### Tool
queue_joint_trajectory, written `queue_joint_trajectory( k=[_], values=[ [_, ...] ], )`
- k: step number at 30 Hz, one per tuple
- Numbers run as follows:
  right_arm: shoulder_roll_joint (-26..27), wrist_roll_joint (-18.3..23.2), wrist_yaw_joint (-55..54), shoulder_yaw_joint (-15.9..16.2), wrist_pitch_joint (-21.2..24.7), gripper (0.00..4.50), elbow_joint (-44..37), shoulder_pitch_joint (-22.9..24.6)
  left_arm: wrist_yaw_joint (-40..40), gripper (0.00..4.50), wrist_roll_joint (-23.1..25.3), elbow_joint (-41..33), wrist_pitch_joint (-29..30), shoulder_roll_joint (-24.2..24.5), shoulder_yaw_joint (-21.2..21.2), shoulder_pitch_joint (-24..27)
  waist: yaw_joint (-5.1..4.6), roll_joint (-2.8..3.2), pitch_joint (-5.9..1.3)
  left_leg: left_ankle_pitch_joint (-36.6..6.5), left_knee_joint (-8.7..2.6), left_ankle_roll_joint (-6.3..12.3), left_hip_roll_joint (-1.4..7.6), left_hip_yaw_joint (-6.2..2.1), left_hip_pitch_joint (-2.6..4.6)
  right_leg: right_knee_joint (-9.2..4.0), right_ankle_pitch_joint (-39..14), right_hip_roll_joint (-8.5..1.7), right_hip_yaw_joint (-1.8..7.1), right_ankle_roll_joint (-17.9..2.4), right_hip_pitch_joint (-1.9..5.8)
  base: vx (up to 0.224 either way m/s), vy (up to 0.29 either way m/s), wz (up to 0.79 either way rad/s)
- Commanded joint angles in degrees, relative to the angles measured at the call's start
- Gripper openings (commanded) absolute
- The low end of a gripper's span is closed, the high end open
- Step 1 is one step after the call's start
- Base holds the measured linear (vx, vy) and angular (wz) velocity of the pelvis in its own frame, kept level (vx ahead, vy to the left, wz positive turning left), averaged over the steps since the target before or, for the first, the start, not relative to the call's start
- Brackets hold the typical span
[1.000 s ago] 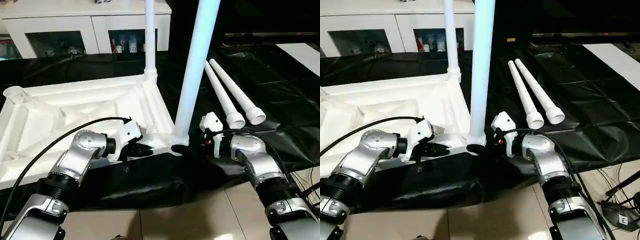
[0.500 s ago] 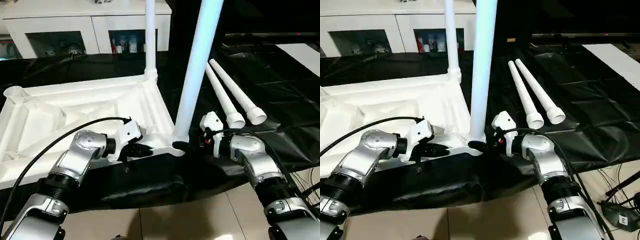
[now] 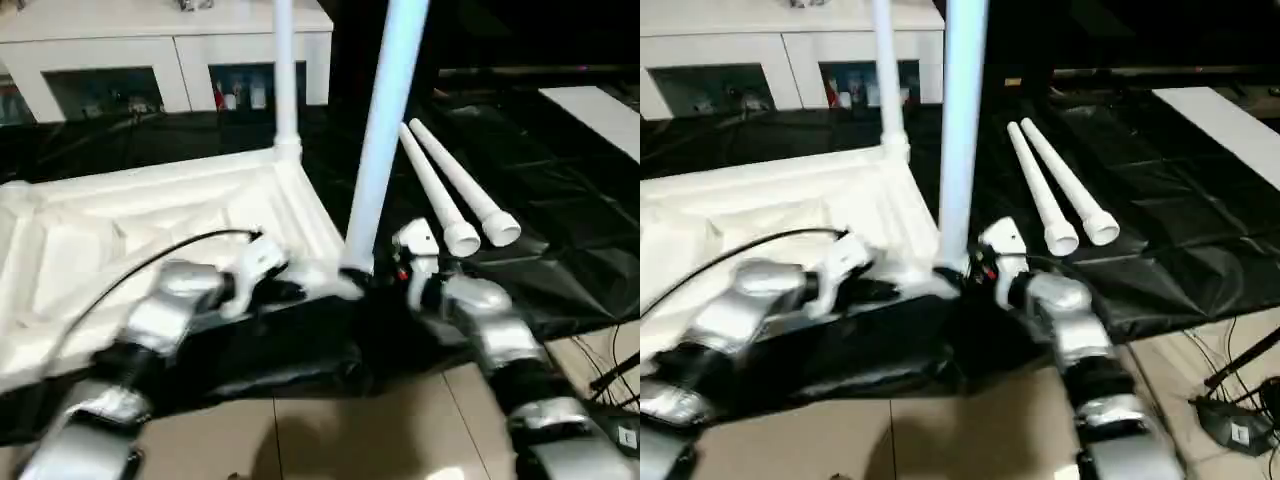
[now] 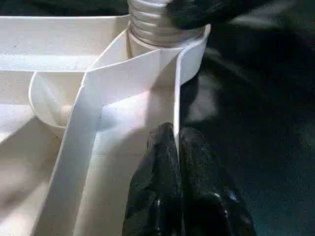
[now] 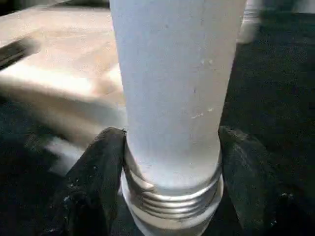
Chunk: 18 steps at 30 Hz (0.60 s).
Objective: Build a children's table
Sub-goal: Rotate leg to tighten
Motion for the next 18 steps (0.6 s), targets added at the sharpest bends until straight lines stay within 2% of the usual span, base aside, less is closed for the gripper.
queue_joint_trajectory(
  k=[1, 4, 6, 11, 13, 16, 18],
  values=[
    [1.7, -1.8, -6.6, 0.7, 2.2, 2.61, 4.1, 0.5, 8.8, 0.00, 0.1, 3.0, 2.4, -2.0, 2.8, -1.0, -0.19, -0.27, -2.90, -16.1, -4.60, -1.02, 0.84, -0.19, 0.88, -5.10, -15.5, -2.38, 1.85, -11.4, 2.22, 0.000, 0.000, 0.00],
    [5.0, -1.6, -14.3, -0.5, 2.7, 2.61, 7.3, -1.4, 15.2, 0.00, 0.7, 5.4, 3.1, -4.6, 3.9, -2.6, -0.18, -0.19, -2.76, -19.4, -4.76, -1.28, 0.77, -0.42, 1.18, -5.95, -21.2, -2.54, 2.05, -9.2, 1.85, 0.000, 0.000, 0.00],
    [7.1, -1.1, -17.3, -1.2, 2.8, 2.61, 9.3, -2.9, 18.5, 0.00, 1.2, 6.9, 2.6, -6.3, 3.9, -3.5, -0.26, -0.06, -2.82, -19.9, -4.83, -1.32, 0.73, -0.38, 1.29, -6.02, -20.7, -2.34, 2.13, -8.9, 1.54, 0.000, 0.000, 0.00],
    [8.4, -2.1, -17.8, -1.3, 2.3, 2.61, 11.1, -4.4, 19.2, 0.00, 2.0, 8.0, 1.2, -7.9, 3.2, -4.3, -0.07, -0.21, -2.82, -19.9, -4.98, -0.53, 0.72, -0.40, 1.01, -6.06, -19.0, -2.31, 2.09, -8.6, 1.69, 0.000, 0.000, 0.00],
    [8.2, -1.2, -16.5, -2.0, 1.3, 3.17, 10.8, -4.3, 17.8, 0.00, 2.2, 7.6, 0.3, -7.6, 2.3, -4.0, -0.05, -0.18, -2.81, -20.2, -5.05, -0.28, 0.76, -0.42, 1.01, -6.17, -19.3, -2.36, 2.10, -8.5, 1.64, 0.000, 0.000, 0.00],
    [6.6, -0.9, -14.5, -2.3, -0.5, 3.40, 10.3, -4.2, 15.8, 0.00, 2.4, 7.1, -0.3, -6.5, 1.5, -3.3, -0.01, -0.20, -2.84, -20.5, -5.09, -0.06, 0.79, -0.44, 0.96, -6.17, -19.4, -2.44, 2.09, -8.3, 1.64, 0.000, 0.000, 0.00],
    [5.2, -0.3, -12.0, -2.5, -1.7, 3.68, 9.5, -4.1, 14.0, 0.00, 2.5, 6.6, -1.5, -5.6, 1.0, -2.8, -0.12, -0.34, -3.01, -19.0, -5.14, 0.24, 0.79, -0.55, 0.46, -5.94, -17.9, -2.46, 2.03, -8.4, 2.07, 0.000, 0.000, 0.00]
  ],
)
